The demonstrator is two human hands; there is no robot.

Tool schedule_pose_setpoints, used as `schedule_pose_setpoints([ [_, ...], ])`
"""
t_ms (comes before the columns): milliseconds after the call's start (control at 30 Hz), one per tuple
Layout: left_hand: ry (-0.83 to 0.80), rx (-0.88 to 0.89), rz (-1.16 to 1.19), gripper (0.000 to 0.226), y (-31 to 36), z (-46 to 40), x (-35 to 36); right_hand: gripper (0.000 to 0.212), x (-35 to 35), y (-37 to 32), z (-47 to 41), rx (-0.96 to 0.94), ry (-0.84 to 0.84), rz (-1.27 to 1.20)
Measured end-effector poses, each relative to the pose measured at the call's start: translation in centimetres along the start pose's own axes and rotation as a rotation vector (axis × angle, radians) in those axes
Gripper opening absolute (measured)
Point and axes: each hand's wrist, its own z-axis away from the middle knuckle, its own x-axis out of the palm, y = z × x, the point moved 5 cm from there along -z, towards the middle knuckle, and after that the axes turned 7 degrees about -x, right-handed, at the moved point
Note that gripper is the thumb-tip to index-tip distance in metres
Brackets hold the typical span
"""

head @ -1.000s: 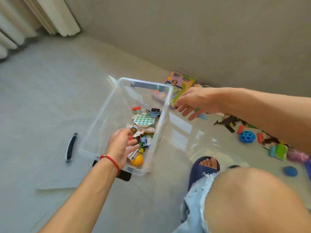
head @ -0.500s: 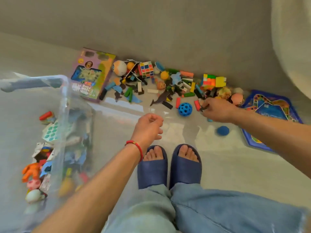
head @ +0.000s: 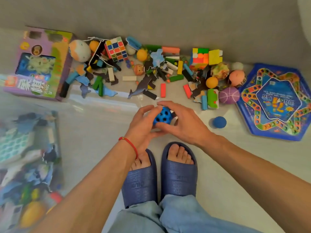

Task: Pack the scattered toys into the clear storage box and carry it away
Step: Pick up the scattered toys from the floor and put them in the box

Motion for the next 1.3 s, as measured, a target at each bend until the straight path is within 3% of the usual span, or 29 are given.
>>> schedule_pose_setpoints([
  [33, -0.030, -0.017, 0.010, 0.034, -0.3, 0.4, 0.1, 0.053, -0.1, 0.0, 1.4, -0.008, 0.005, -0.016],
  [100, -0.038, -0.030, -0.007, 0.025, -1.0, 1.4, -0.1, 0.036, -1.9, 2.0, 4.3, 0.064, 0.265, 0.040],
  [167, -0.015, -0.029, 0.006, 0.023, -1.6, 2.3, -0.9, 0.027, -4.2, 5.7, 7.0, 0.304, 0.521, 0.274],
  [200, -0.010, -0.042, 0.041, 0.025, -1.9, 2.9, -1.3, 0.030, -4.9, 7.7, 8.1, 0.465, 0.506, 0.380],
  [267, -0.011, -0.079, 0.115, 0.031, -2.0, 4.5, -2.0, 0.037, -5.1, 10.6, 9.1, 0.667, 0.289, 0.423],
  [400, 0.015, -0.054, 0.197, 0.027, -1.4, 9.1, -4.4, 0.027, -3.3, 7.8, 7.4, 0.561, -0.049, 0.330],
  [500, 0.026, 0.039, 0.289, 0.030, -0.3, 13.3, -7.7, 0.018, -2.4, -0.3, 4.6, 0.526, -0.177, -0.045],
  [600, 0.106, 0.197, 0.415, 0.029, 0.8, 18.2, -12.3, 0.026, -1.8, -11.5, 2.2, 0.476, -0.364, -0.452],
  [700, 0.234, 0.366, 0.626, 0.023, 1.3, 24.0, -18.4, 0.028, -0.6, -23.5, 1.3, 0.367, -0.579, -0.686],
  [800, 0.241, 0.476, 0.818, 0.017, 1.0, 28.6, -23.9, 0.027, 2.1, -32.2, 0.3, 0.314, -0.635, -0.874],
  [867, 0.251, 0.488, 0.881, 0.033, 0.7, 30.4, -26.4, 0.029, 4.1, -36.1, -0.9, 0.261, -0.586, -0.882],
  [1000, 0.312, 0.527, 0.986, 0.063, 1.3, 32.8, -28.9, 0.036, 5.0, -38.3, -2.5, 0.197, -0.482, -0.770],
  [1100, 0.307, 0.552, 0.937, 0.053, 2.1, 33.1, -28.3, 0.034, 2.4, -35.5, -3.2, 0.138, -0.421, -0.567],
  [1167, 0.283, 0.584, 0.891, 0.043, 2.8, 32.3, -26.7, 0.024, -0.4, -31.7, -4.2, 0.124, -0.296, -0.415],
  [1300, 0.245, 0.577, 0.633, 0.035, 4.9, 28.4, -20.6, 0.016, -6.5, -21.8, -6.2, 0.121, -0.055, 0.138],
])
